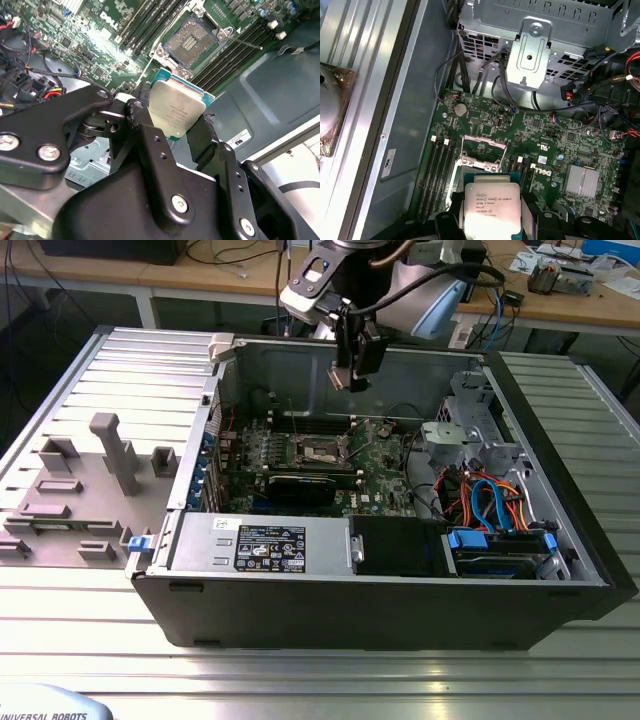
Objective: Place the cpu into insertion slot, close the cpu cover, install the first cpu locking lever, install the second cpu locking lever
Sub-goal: 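Place the cpu into insertion slot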
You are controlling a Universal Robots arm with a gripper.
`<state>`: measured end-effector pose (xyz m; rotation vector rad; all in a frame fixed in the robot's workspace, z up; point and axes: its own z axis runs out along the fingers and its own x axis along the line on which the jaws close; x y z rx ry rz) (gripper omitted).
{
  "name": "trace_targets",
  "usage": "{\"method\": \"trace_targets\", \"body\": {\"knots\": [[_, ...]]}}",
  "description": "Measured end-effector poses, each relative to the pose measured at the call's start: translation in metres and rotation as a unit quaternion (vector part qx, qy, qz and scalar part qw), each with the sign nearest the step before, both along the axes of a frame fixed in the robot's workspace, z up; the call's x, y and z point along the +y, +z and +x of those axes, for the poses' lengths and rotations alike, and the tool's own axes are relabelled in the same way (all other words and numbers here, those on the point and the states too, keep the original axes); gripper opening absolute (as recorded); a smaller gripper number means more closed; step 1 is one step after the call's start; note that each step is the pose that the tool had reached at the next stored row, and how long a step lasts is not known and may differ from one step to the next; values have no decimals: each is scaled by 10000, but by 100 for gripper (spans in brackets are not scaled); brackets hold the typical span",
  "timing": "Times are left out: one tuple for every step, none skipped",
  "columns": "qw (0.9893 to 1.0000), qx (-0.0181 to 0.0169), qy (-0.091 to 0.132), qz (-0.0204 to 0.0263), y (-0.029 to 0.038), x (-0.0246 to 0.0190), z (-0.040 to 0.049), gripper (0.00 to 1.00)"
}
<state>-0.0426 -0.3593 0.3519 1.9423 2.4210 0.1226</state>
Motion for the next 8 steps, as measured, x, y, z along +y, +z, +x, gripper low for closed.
{"method": "trace_targets", "body": {"knots": [[9996, 0, -294, 0, -20, 0, -4, 54], [9992, 0, -390, 0, -23, 0, -7, 54], [9989, 0, -462, 0, -24, 0, -10, 54], [9977, 0, -680, 1, -30, 0, -10, 54], [9972, 0, -752, 0, -32, 0, -10, 54], [9966, 0, -820, 1, -34, 0, -10, 54], [9960, 0, -892, 0, -35, 0, -10, 54], [9958, 1, -911, 0, -36, 0, -11, 54]]}}
